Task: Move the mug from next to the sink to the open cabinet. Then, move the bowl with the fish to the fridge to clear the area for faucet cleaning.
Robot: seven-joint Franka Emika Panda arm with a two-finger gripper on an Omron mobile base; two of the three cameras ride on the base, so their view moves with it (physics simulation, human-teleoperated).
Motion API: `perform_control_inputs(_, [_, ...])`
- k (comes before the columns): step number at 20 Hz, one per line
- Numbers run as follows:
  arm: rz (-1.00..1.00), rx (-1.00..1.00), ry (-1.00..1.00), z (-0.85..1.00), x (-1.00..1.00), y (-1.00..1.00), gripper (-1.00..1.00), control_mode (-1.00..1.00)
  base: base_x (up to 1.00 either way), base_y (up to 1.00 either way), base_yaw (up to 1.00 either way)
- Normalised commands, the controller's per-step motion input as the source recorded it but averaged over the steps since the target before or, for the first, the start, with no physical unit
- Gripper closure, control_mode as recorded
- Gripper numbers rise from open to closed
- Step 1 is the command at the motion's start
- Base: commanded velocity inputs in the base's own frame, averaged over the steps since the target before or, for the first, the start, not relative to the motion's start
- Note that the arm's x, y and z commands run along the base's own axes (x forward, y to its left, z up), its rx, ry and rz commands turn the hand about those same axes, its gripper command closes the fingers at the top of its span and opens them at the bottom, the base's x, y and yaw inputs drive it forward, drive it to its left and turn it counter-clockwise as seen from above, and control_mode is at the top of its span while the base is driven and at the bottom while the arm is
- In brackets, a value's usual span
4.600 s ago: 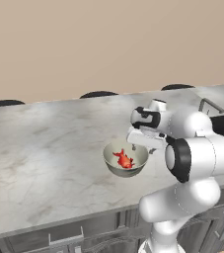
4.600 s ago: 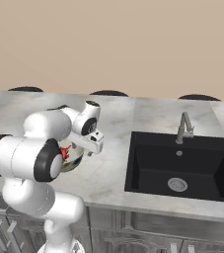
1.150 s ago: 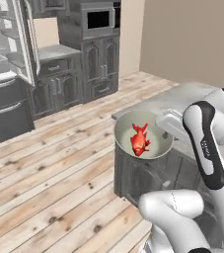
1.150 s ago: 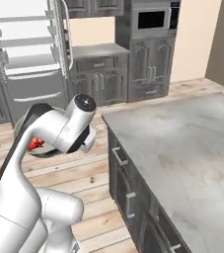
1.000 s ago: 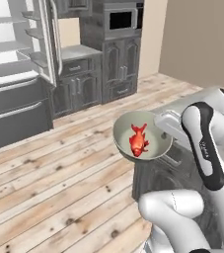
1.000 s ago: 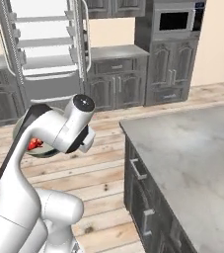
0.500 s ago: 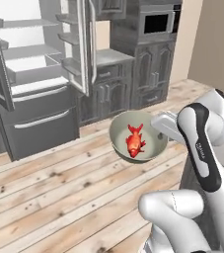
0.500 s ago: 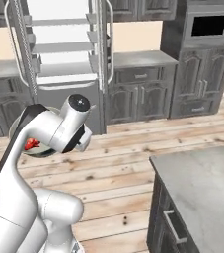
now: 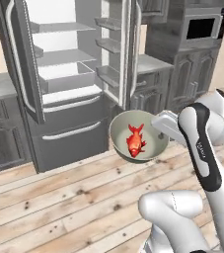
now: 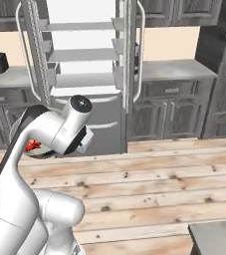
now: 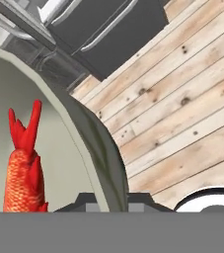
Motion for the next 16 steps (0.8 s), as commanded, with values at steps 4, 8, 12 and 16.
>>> perform_control_inputs(4, [0.00, 0.00, 0.00, 0.00, 0.00, 0.00, 1.00, 1.00, 1.00, 0.16, 0.26])
perform_control_inputs(8, [0.00, 0.00, 0.00, 0.00, 0.00, 0.00, 1.00, 1.00, 1.00, 0.00, 0.15])
perform_control_inputs(12, [0.00, 0.00, 0.00, 0.00, 0.00, 0.00, 1.00, 1.00, 1.00, 0.00, 0.09])
perform_control_inputs(16, [0.00, 0.00, 0.00, 0.00, 0.00, 0.00, 1.00, 1.00, 1.00, -0.01, 0.08])
